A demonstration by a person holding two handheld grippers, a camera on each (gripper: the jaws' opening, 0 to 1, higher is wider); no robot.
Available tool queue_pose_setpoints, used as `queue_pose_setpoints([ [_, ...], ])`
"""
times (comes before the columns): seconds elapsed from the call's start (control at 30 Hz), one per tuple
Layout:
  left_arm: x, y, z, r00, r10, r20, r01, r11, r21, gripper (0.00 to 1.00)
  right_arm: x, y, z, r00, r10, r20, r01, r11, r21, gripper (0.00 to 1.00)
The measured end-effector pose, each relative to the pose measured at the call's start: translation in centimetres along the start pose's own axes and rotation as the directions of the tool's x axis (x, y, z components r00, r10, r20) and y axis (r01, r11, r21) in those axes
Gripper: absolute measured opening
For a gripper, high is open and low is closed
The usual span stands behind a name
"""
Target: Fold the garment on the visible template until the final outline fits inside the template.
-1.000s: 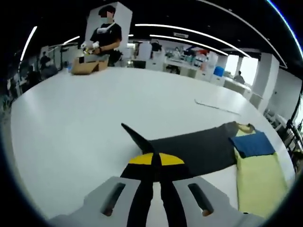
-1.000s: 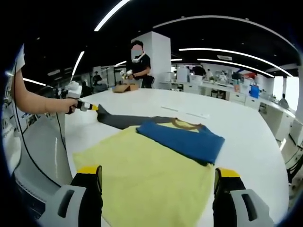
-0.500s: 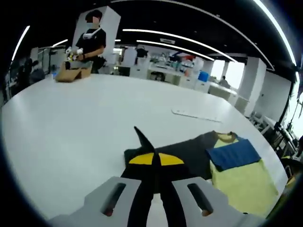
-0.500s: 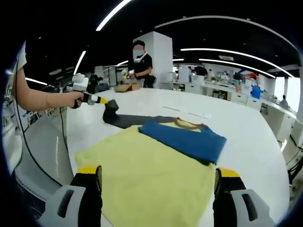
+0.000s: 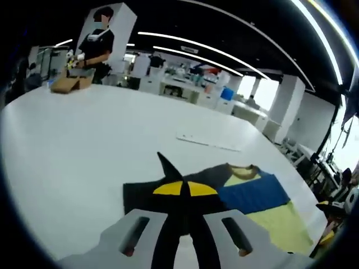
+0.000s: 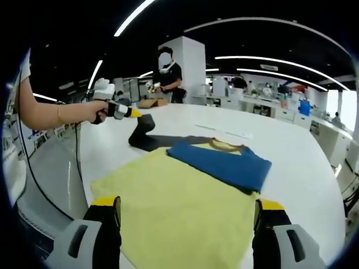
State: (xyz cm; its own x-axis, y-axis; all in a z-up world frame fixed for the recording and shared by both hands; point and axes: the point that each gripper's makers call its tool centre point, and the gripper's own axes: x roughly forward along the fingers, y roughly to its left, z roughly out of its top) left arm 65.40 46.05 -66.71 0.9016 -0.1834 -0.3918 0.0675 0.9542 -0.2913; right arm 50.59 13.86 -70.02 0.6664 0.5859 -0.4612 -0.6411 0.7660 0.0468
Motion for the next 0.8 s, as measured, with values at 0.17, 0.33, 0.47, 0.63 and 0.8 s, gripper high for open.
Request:
queue_pose_setpoints([
  [0.17, 0.9, -2.4, 0.1, 0.999, -0.05, -0.004, 0.05, 0.999, 0.005, 0.0, 0.0, 0.0, -0.1, 1.0, -0.002, 0.0, 0.002, 1.0, 0.005, 0.98],
  [0.33, 1.7, -4.4, 0.5, 0.996, -0.086, -0.001, 0.086, 0.996, 0.021, 0.0, -0.1, -0.1, -0.3, 1.0, -0.003, -0.001, 0.003, 1.0, 0.006, 0.98],
  [0.47, 2.3, -5.8, 0.8, 0.994, -0.109, -0.001, 0.109, 0.994, 0.026, 0.0, -0.2, -0.2, -0.3, 1.0, -0.006, 0.0, 0.006, 1.0, 0.01, 0.98],
  [0.63, 2.9, -8.1, 1.2, 0.987, -0.163, 0.002, 0.163, 0.987, 0.015, 0.0, -0.4, -0.3, -0.7, 1.0, -0.013, -0.007, 0.013, 1.0, 0.009, 0.98],
  [0.8, 3.8, -10.2, 1.2, 0.981, -0.195, -0.005, 0.195, 0.98, 0.021, 0.0, -0.6, -0.4, -1.0, 1.0, -0.015, -0.011, 0.015, 1.0, 0.014, 0.98],
])
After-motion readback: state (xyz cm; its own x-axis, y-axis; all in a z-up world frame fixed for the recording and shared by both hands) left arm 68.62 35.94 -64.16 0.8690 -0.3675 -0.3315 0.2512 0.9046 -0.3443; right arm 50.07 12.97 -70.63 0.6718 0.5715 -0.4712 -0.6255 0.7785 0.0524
